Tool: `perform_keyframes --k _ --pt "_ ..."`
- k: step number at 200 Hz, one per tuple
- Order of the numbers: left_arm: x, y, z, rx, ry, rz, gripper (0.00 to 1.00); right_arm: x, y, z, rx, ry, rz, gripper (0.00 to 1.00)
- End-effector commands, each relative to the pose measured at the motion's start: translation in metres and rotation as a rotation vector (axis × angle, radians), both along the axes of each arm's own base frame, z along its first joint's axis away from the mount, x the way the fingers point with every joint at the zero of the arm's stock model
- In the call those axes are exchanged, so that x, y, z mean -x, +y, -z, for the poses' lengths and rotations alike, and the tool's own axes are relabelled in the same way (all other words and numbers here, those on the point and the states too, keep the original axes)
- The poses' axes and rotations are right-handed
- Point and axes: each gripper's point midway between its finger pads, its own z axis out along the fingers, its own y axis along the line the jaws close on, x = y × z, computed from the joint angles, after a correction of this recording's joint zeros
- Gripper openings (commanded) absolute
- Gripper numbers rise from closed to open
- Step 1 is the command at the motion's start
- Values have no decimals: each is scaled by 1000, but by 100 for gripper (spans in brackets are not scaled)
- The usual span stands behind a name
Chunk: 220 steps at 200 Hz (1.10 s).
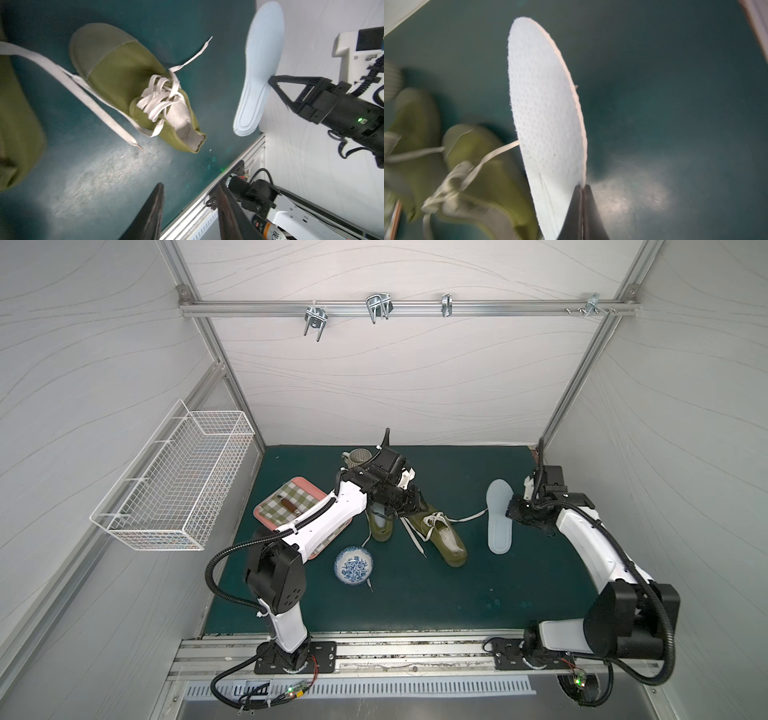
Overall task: Insert the insole into the shoe
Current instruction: Pick up the insole from the center of the board.
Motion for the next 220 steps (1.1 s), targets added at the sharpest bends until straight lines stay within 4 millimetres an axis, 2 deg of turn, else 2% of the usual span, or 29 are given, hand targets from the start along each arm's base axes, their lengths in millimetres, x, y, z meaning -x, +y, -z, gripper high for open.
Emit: perform_keyframes --k 1,38,89,158,220 --pt "-15 -21 -41 208 -97 -4 44 13 35 -14 8 9 -155 0" --pt "-28 -28 -39 353 -121 -49 45 14 94 -28 -64 -5 -342 0" --pt "-37 -25 -28 400 -125 -101 46 22 138 -39 -157 -10 -451 0" --pt "-53 -14 -9 399 -118 -156 45 36 173 -47 -268 -6 -523 0" --pt "-47 17 -3 288 -149 -197 45 30 175 -46 -227 -11 -509 0"
